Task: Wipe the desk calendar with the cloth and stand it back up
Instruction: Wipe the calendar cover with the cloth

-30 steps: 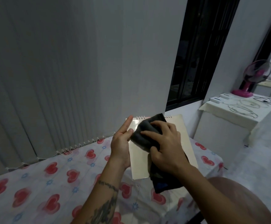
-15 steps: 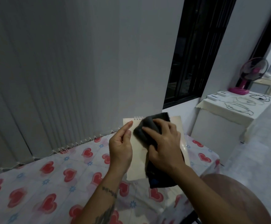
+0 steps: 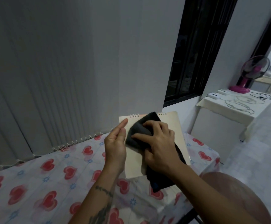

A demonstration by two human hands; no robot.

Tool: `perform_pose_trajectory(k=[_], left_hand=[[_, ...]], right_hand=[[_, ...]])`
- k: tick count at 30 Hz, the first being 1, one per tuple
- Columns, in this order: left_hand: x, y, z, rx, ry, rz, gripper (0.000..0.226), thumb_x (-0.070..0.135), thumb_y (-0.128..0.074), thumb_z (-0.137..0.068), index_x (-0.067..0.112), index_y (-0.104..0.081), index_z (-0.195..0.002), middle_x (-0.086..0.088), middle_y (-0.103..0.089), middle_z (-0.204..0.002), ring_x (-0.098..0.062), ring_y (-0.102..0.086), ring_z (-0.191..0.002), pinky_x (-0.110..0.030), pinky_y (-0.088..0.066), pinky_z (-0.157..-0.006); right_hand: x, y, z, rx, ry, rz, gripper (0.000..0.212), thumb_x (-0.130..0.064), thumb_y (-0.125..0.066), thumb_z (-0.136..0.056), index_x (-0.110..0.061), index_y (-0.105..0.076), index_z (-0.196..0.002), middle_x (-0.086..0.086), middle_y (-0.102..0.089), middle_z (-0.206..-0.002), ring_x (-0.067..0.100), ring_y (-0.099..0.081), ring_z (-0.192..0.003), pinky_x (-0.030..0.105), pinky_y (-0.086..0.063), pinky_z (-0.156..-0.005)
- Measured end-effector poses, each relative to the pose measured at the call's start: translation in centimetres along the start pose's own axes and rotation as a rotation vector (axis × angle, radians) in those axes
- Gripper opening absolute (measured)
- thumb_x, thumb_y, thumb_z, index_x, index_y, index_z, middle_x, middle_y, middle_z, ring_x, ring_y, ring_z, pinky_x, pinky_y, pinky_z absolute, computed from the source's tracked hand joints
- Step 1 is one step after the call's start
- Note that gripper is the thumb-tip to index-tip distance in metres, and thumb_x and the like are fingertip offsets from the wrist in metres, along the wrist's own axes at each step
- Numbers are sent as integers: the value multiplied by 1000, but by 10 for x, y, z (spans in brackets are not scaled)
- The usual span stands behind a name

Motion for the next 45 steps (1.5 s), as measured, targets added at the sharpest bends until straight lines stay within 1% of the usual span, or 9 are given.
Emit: perform_pose_trajectory(k=[7,11,17,20,27,31,34,39,45], left_hand=[[-11,3,1,35,46,-20,31,22,-48,-105,39,-74,-109,51,-61,-99,25,-54,-100,-4,-49,-76],[-20,-4,-8,31,140,56,34,18,-50,-103,38,-77,-105,26,-68,-114,-4,-60,-113,-25,-53,-93],[-9,14,-31,200,136,84,30,19,-54,-101,35,-79,-101,8,-69,-126,-21,-59,-124,-38,-50,-105],[-5,15,-34,220,184,128,31,18,-55,-101,37,-80,-96,-2,-71,-125,-28,-67,-111,-47,-56,-96],[-4,16,-34,255,237,183,38,17,-54,-102,40,-80,-86,3,-75,-105,-15,-72,-77,-26,-58,-56],[-9,9,-32,264,259,149,34,21,-52,-103,39,-79,-92,14,-73,-101,-11,-70,-80,-25,-61,-60],[-14,9,-34,278,296,104,32,26,-51,-103,40,-80,-98,10,-72,-107,-19,-70,-91,-40,-63,-76],[-19,17,-37,295,349,87,37,22,-51,-103,40,-80,-86,2,-74,-104,-29,-71,-89,-54,-62,-76],[-18,8,-35,194,224,33,41,17,-51,-102,39,-78,-82,8,-77,-76,-10,-69,-52,-27,-55,-45]], right_hand=[[11,-2,21,-59,19,-26,37,-41,-46,-81,-42,-64,-113,-1,-46,-135,24,-31,-128,46,-32,-99],[-2,-7,3,-47,-16,78,45,-41,-50,-82,-43,-52,-127,1,-40,-138,26,-29,-128,47,-32,-96],[-1,-23,36,-79,75,-45,50,-23,-52,-76,-47,-56,-119,-4,-42,-135,24,-32,-127,45,-35,-91],[13,-26,43,-28,32,-50,49,-18,-54,-74,-43,-62,-115,-2,-47,-133,26,-35,-124,44,-35,-91],[51,-14,31,193,-324,-67,48,-13,-52,-74,-29,-69,-115,5,-51,-131,29,-38,-118,43,-33,-88],[24,-26,35,114,-163,-35,48,-19,-55,-74,-37,-62,-117,1,-47,-134,28,-35,-125,46,-32,-95],[19,-36,47,18,19,-8,49,-21,-55,-73,-40,-61,-118,-2,-47,-134,26,-37,-123,43,-35,-89],[69,-19,42,51,-201,29,47,-13,-63,-74,-33,-66,-117,3,-50,-134,29,-39,-123,45,-36,-91],[80,8,3,153,-253,107,45,-20,-63,-79,-32,-61,-122,5,-45,-136,29,-36,-121,43,-33,-93]])
Point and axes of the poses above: each hand's wrist, its own z-axis away from the middle knuckle, its own y-axis out of the back of the hand, x = y × z, the point moved 4 cm from there along -z, towards the middle knuckle
